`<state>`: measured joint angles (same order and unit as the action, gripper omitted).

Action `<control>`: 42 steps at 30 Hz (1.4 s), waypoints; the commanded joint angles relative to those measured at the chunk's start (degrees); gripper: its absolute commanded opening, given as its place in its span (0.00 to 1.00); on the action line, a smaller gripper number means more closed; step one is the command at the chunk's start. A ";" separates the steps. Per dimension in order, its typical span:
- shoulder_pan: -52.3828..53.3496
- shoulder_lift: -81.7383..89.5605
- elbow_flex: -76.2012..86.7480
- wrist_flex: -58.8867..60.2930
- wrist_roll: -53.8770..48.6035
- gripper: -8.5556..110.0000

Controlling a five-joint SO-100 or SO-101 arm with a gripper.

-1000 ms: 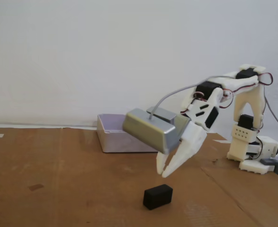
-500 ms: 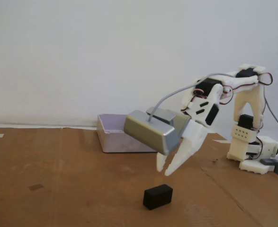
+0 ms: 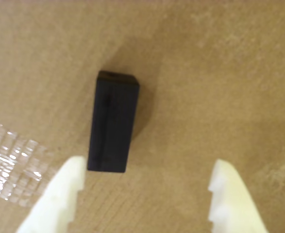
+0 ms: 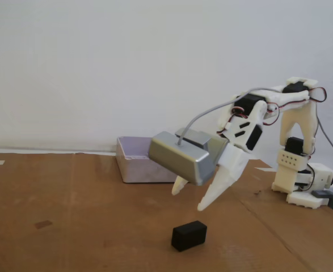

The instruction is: Grasp a block and put it in the box.

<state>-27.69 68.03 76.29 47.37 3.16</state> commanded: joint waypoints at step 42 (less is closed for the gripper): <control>-2.90 -4.48 -7.12 -0.26 0.35 0.33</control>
<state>-30.85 60.91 76.20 47.46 3.43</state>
